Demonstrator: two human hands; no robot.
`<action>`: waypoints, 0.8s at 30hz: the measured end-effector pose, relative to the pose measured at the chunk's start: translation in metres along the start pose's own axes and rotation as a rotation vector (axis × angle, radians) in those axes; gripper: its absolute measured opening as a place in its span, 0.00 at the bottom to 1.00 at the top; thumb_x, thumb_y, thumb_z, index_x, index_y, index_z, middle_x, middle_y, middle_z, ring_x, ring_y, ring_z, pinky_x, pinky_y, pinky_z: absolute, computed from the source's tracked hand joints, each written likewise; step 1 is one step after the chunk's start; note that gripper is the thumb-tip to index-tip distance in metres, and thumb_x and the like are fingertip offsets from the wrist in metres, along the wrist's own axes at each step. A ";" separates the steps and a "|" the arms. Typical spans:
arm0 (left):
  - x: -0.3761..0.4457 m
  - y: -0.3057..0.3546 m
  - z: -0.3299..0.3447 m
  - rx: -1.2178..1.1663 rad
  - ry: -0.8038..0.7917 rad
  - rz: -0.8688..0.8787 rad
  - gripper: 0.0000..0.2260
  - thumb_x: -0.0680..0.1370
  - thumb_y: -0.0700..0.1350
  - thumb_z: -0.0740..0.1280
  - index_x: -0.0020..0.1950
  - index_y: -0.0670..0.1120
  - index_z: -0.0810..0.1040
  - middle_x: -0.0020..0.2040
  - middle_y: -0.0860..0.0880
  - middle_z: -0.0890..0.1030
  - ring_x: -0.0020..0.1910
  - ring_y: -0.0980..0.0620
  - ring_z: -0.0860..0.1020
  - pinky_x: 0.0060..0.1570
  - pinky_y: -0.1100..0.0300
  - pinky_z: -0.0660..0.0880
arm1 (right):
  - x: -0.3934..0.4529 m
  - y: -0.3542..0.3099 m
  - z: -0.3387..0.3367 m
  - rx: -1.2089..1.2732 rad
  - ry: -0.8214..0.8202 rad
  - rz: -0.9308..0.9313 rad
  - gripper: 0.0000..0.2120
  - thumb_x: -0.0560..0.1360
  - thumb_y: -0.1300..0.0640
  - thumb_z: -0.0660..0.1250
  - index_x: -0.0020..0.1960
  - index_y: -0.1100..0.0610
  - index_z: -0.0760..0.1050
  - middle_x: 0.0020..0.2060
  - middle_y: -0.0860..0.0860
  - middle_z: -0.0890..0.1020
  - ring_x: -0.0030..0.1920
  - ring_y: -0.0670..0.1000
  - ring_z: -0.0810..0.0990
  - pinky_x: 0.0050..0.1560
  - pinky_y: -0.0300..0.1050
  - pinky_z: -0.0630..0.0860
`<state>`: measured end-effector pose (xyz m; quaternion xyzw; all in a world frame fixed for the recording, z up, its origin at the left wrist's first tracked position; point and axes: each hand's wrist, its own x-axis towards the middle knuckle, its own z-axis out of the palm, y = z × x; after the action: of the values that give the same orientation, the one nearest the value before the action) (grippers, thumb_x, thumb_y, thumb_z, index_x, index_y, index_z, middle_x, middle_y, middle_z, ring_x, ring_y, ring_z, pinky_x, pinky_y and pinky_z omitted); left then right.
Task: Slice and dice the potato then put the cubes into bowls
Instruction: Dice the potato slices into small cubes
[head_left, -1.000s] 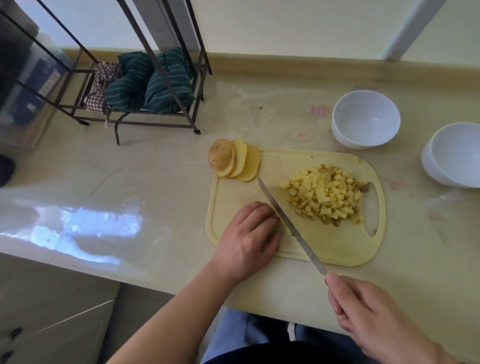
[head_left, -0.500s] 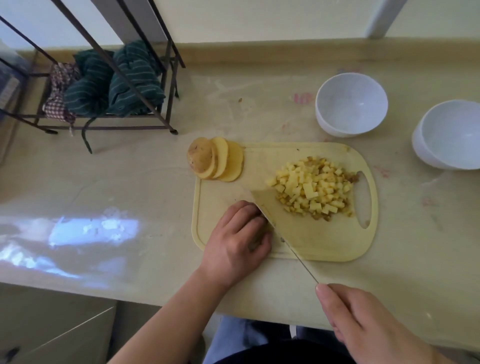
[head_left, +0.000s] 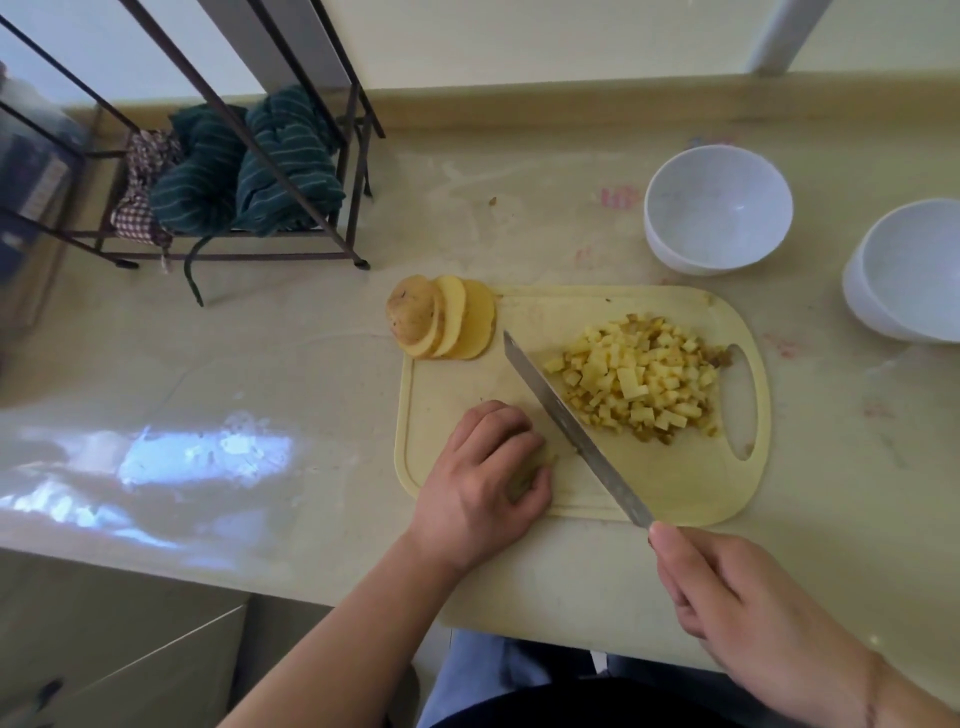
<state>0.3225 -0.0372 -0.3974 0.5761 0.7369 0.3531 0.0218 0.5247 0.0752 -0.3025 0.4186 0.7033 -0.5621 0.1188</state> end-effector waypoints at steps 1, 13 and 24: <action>-0.001 0.000 -0.001 -0.005 0.000 -0.002 0.08 0.74 0.39 0.76 0.48 0.36 0.84 0.51 0.40 0.81 0.54 0.41 0.79 0.62 0.53 0.76 | -0.001 -0.001 -0.001 0.019 -0.015 0.009 0.30 0.72 0.28 0.49 0.31 0.54 0.63 0.21 0.47 0.64 0.23 0.44 0.61 0.26 0.34 0.61; -0.004 -0.002 -0.004 0.025 -0.019 0.048 0.05 0.74 0.37 0.75 0.47 0.36 0.85 0.50 0.40 0.83 0.53 0.40 0.81 0.57 0.51 0.78 | -0.008 0.004 0.006 -0.015 -0.066 0.014 0.37 0.67 0.24 0.49 0.36 0.60 0.63 0.24 0.49 0.66 0.27 0.45 0.64 0.34 0.47 0.67; -0.005 -0.002 -0.002 0.021 0.001 0.034 0.05 0.73 0.36 0.76 0.47 0.36 0.85 0.50 0.41 0.84 0.53 0.39 0.81 0.57 0.49 0.78 | -0.018 0.005 0.007 -0.100 -0.029 0.063 0.37 0.66 0.22 0.44 0.38 0.56 0.66 0.24 0.50 0.70 0.26 0.44 0.68 0.38 0.50 0.72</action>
<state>0.3218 -0.0425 -0.3991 0.5885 0.7307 0.3459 0.0096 0.5375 0.0606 -0.2974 0.4257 0.7154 -0.5283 0.1673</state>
